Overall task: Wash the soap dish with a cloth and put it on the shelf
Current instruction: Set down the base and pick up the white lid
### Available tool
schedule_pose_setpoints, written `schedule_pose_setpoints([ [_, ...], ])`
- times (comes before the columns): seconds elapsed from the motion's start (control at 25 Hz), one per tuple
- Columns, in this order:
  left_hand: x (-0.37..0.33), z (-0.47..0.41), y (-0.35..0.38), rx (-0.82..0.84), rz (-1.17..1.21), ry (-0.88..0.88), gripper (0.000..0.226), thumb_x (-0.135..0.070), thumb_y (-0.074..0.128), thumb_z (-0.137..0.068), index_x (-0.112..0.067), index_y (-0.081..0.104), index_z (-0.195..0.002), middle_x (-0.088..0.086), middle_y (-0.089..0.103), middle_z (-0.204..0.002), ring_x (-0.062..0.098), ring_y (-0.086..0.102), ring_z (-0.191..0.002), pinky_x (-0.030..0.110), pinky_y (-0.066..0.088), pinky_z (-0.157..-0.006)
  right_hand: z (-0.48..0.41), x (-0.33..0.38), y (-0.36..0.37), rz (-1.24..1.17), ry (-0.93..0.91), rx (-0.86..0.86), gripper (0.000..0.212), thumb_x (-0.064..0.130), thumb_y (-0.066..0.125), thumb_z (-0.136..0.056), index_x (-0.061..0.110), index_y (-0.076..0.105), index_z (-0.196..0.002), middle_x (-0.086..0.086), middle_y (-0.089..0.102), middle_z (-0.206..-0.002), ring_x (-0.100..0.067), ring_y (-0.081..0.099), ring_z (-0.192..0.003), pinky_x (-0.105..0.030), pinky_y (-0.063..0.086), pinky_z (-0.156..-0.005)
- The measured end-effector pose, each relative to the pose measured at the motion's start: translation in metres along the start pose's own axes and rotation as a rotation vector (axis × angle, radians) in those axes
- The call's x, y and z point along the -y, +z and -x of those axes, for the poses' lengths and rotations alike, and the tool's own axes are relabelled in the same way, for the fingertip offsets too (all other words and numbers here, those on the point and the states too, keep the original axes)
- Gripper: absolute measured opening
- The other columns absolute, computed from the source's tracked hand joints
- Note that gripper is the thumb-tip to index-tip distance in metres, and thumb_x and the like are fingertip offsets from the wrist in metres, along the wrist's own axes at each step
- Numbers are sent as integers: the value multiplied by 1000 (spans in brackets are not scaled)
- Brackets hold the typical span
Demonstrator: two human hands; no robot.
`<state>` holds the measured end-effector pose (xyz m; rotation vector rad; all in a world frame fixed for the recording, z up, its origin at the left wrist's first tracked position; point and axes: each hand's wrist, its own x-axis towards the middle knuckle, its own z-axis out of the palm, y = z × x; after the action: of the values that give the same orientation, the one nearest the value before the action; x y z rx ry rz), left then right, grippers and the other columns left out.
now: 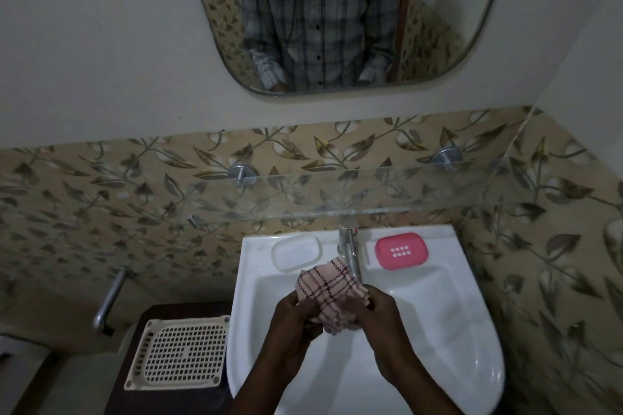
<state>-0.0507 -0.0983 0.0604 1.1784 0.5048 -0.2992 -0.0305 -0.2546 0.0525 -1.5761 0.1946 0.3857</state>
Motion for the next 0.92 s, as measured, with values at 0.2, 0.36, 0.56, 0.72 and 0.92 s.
schedule_pose_setpoints([
  [0.2,15,-4,1,-93,-128,-258,16,-15,66,-67,-5,74,-78,9,64,-68,16,31,-45,23,29,-48,-4,-9,-8,107,-183,-129,13,18,64,-94,26,61,-103,6,75,-95,-9,71,-87,-34,61,-72],
  [0.36,26,-29,-31,-198,-372,-199,29,-10,64,-76,1,67,-103,16,65,-86,23,58,-56,31,49,-60,-18,-30,-5,-324,129,-288,17,10,60,-92,13,65,-108,-13,75,-99,-32,72,-90,-49,60,-80],
  [0.56,-11,-102,-82,-415,-957,253,107,-10,83,-73,4,13,-153,23,21,-159,34,21,-148,38,18,-121,-21,-46,-16,-632,266,-128,44,1,65,-76,-4,63,-120,-36,67,-109,-53,64,-103,-67,44,-99],
  [0.72,-22,-145,-92,-189,-1131,306,122,-21,90,-65,-3,9,-155,15,23,-160,29,21,-148,36,19,-121,-18,-61,-25,-601,284,-150,53,-8,71,-63,0,66,-116,-32,70,-106,-50,67,-99,-65,48,-94],
  [0.92,-6,-148,-101,-208,-1139,412,101,-20,87,-67,-4,31,-150,15,36,-143,29,39,-135,25,32,-110,-12,-76,-34,-769,423,-111,38,-8,58,-72,-2,69,-108,-34,71,-100,-48,72,-84,-51,60,-72],
])
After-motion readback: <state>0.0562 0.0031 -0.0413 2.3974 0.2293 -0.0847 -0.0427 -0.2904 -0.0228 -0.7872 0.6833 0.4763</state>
